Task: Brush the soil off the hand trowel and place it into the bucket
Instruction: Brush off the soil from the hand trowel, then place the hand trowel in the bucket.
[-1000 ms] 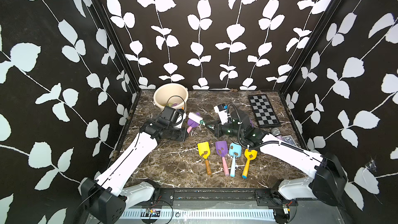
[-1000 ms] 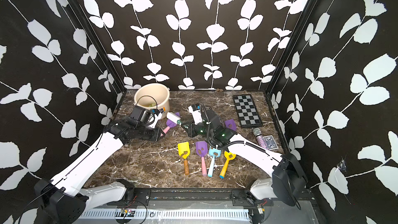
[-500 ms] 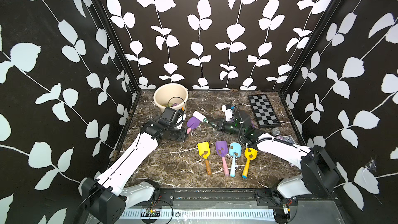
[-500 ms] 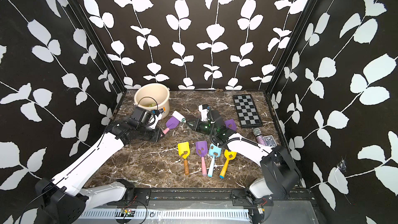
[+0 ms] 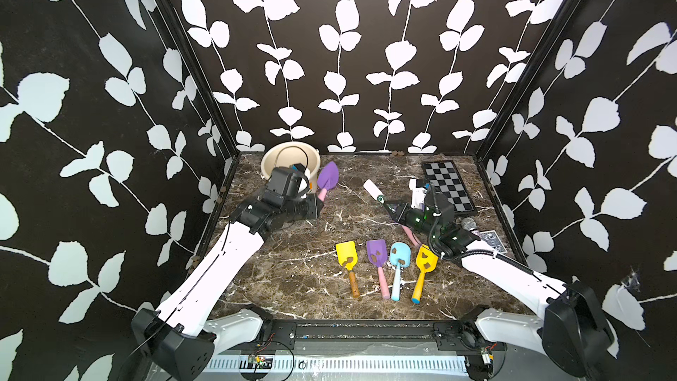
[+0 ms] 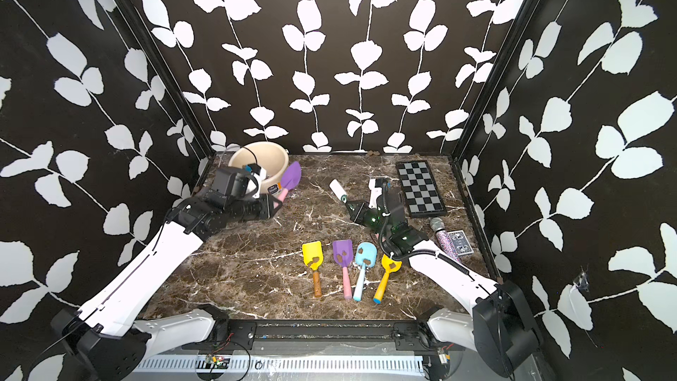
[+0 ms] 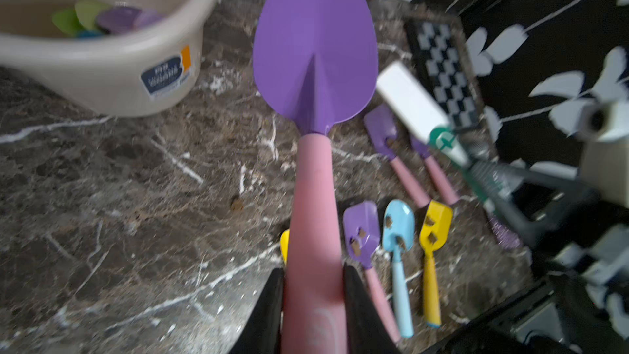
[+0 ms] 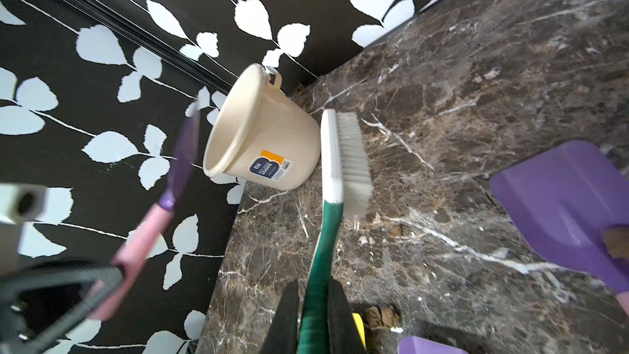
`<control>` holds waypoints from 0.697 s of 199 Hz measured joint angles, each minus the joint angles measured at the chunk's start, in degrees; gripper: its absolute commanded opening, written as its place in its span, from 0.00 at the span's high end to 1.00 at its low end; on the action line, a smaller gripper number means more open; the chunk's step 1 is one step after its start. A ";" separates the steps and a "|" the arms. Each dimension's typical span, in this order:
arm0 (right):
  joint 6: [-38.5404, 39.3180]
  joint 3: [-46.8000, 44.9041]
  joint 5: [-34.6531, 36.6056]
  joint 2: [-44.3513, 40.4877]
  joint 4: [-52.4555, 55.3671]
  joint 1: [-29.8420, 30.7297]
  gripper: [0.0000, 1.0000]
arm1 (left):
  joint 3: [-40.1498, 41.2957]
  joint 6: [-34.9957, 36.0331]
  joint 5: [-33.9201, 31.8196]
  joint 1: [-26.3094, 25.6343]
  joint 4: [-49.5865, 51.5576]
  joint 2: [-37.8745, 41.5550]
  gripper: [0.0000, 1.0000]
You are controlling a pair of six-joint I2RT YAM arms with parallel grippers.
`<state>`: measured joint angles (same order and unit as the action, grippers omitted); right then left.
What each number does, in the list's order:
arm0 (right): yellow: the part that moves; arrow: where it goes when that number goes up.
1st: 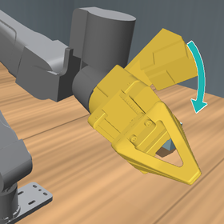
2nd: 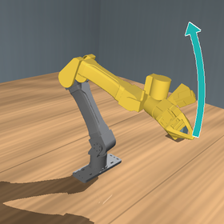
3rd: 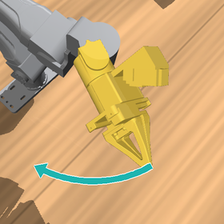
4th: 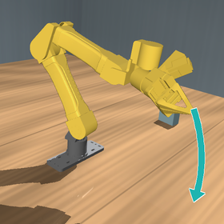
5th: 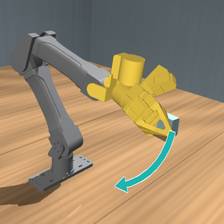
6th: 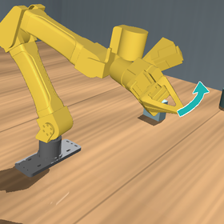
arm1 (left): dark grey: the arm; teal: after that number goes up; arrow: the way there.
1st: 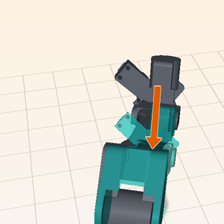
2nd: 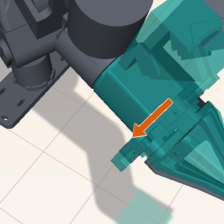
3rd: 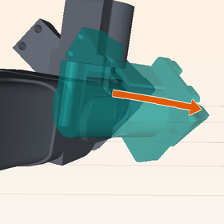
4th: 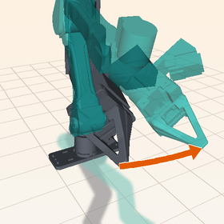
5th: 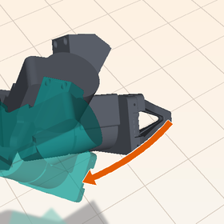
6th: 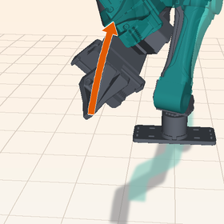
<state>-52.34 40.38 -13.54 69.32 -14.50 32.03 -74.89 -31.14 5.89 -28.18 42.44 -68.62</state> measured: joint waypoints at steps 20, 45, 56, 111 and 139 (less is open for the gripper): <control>-0.13 -1.33 0.50 -0.07 0.59 0.00 1.00 | -5.16 -5.75 -1.18 1.70 -2.25 -3.23 1.00; -0.15 -1.90 0.98 -0.59 1.62 0.00 1.00 | -8.55 -15.08 -1.60 5.16 -3.67 -6.73 1.00; -0.09 -1.88 1.16 -0.85 1.70 0.00 1.00 | -9.46 -19.26 -1.51 6.62 -3.98 -8.31 1.00; 0.59 -1.88 1.42 -1.36 2.51 0.00 1.00 | -13.86 -38.93 -0.37 12.33 -2.08 -17.77 1.00; 1.16 -1.88 1.62 -1.36 3.06 0.00 1.00 | -18.32 -45.48 -0.24 13.57 0.28 -22.97 1.00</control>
<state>-51.18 38.50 -11.92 67.96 -11.44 32.03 -93.21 -76.62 5.65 -14.61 42.72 -91.59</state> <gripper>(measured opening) 0.126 0.264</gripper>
